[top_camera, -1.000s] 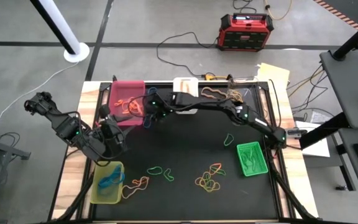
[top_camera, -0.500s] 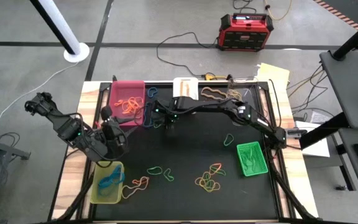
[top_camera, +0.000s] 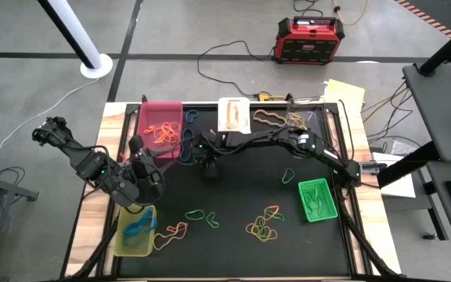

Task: Sort rubber bands into baskets
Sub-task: Put the green rubber band into the green bin

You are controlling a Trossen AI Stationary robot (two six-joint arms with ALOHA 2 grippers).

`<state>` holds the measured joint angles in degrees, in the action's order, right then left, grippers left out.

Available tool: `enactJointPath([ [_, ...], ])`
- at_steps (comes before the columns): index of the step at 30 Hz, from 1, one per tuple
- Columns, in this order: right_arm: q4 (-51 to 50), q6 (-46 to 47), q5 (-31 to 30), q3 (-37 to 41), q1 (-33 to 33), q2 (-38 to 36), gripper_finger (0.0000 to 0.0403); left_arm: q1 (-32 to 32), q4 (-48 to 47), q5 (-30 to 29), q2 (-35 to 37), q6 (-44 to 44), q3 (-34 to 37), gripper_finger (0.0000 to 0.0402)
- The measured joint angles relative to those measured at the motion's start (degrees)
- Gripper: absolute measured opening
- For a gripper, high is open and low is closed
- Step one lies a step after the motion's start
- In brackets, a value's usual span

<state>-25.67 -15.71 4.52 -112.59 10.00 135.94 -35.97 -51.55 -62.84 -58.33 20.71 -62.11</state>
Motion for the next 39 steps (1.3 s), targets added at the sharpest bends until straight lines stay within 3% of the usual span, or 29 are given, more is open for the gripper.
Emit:
enactJointPath([
  [5, 1.19, 0.30, 0.23, 0.83, 0.00, 0.40, 0.0181, 0.02, 0.02, -1.23, 0.02, -0.02, 0.00, 0.0132],
  [14, 1.72, -2.93, 0.36, 2.13, 0.00, 0.40, 0.0020, 0.02, 0.05, -1.25, 0.02, -0.02, 0.00, 0.0132],
  [21, -1.01, -3.58, 2.99, 0.36, -0.43, -0.95, 0.0009, 0.02, 0.04, -1.21, -0.11, 1.00, 0.00, 0.0132],
  [31, -13.94, -4.17, 2.83, 1.46, -3.31, -12.66, 0.0008, 0.02, 0.04, -1.17, -0.49, 1.27, 0.00, 0.0132],
  [36, -10.98, -2.06, 2.56, 4.81, -3.65, -15.23, 0.0009, 0.02, 0.06, -1.17, -1.17, 1.28, 0.00, 0.0132],
  [39, -2.27, -0.39, 1.42, 9.04, -3.63, -13.71, 0.0012, 0.02, 0.07, -1.17, -1.55, 1.29, 0.00, 0.0132],
])
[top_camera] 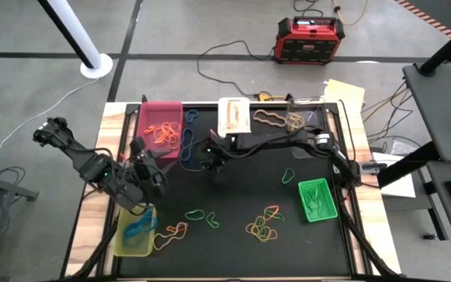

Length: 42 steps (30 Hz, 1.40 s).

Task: Sort rubber bands into baskets
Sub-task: Put the green rubber band into the green bin

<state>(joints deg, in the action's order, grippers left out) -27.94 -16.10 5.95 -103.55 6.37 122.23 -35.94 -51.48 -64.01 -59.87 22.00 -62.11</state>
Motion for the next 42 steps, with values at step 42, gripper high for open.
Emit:
enactJointPath([
  [42, 6.80, 3.50, -5.56, 3.76, -3.54, 1.02, 0.0008, 0.00, 0.07, 0.00, -0.99, 1.74, 1.09, 0.0132],
])
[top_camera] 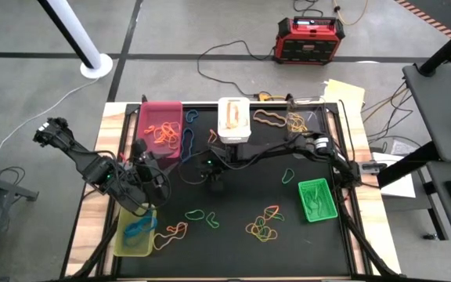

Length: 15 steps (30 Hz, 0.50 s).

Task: Sort rubber bands into baskets
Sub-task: Put the green rubber band into the green bin

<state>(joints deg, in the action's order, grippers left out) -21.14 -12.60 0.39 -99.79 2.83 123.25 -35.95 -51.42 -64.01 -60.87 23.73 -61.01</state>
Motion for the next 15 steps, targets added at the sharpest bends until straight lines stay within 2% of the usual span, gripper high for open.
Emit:
enactJointPath([
  [4, -2.26, 1.16, -0.62, 1.42, -1.39, -2.68, 0.0008, -0.02, -0.09, 0.02, -0.02, 0.57, 0.00, 0.0132],
  [8, -9.29, 4.82, -0.74, 5.93, -2.63, -8.60, 0.0008, -0.02, -0.10, 0.02, -0.02, 0.82, 0.00, 0.0132],
  [12, -21.30, 11.66, -0.05, 12.42, -5.22, -18.62, 0.0008, -0.02, -0.10, 0.02, -0.02, 0.82, 0.00, 0.0132],
  [15, -33.74, 20.55, 3.41, 16.08, -7.77, -28.08, 0.0008, -0.02, -0.07, 0.02, -0.02, 0.82, 0.00, 0.0132],
])
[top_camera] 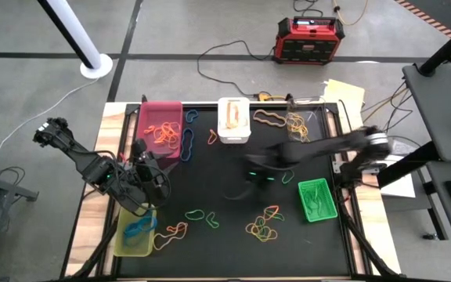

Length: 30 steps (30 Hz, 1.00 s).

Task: Sort rubber bands into baskets
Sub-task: Put the green rubber band into the green bin

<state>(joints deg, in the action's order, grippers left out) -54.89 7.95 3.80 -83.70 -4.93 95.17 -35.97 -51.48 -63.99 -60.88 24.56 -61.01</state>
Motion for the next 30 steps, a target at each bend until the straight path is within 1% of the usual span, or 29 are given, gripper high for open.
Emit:
enactJointPath([
  [3, -10.89, 14.42, 5.47, 3.71, -3.06, -8.84, 0.0008, 0.00, 0.55, 0.00, -0.01, 0.02, 0.00, 0.0132],
  [6, -17.11, 30.59, 8.91, 8.21, -6.66, -17.45, 0.0008, 0.00, 0.72, 0.00, -0.01, 0.02, 0.00, 0.0132],
  [9, -21.21, 44.34, 9.38, 14.19, -10.54, -25.30, 0.0008, 0.00, 0.87, 0.00, 0.00, 0.02, 0.00, 0.0132],
  [12, -22.02, 52.72, 6.23, 20.55, -13.78, -31.49, 0.0008, 0.00, 0.91, 0.00, 0.00, 0.00, 0.00, 0.0132],
  [15, -21.69, 58.28, 3.39, 25.89, -16.14, -36.60, 0.0009, 0.00, 0.90, 0.00, -0.01, 0.00, 0.00, 0.0132],
  [19, -20.99, 62.97, 3.16, 31.54, -17.45, -40.31, 0.0009, 0.00, 0.90, 0.00, 0.00, 0.02, 0.00, 0.0132],
  [22, -20.17, 64.37, 3.12, 34.00, -17.55, -41.84, 0.0013, 0.00, 0.92, 0.00, 0.00, 0.02, 0.00, 0.0132],
  [25, -18.25, 64.53, 3.13, 35.14, -17.57, -42.31, 0.0032, 0.00, 0.92, 0.00, -0.15, 0.02, 0.04, 0.0132],
  [30, -18.24, 64.37, 3.16, 35.22, -17.55, -41.90, 0.0085, 0.00, 0.92, 0.00, -1.44, 0.22, 0.07, 0.0132],
])
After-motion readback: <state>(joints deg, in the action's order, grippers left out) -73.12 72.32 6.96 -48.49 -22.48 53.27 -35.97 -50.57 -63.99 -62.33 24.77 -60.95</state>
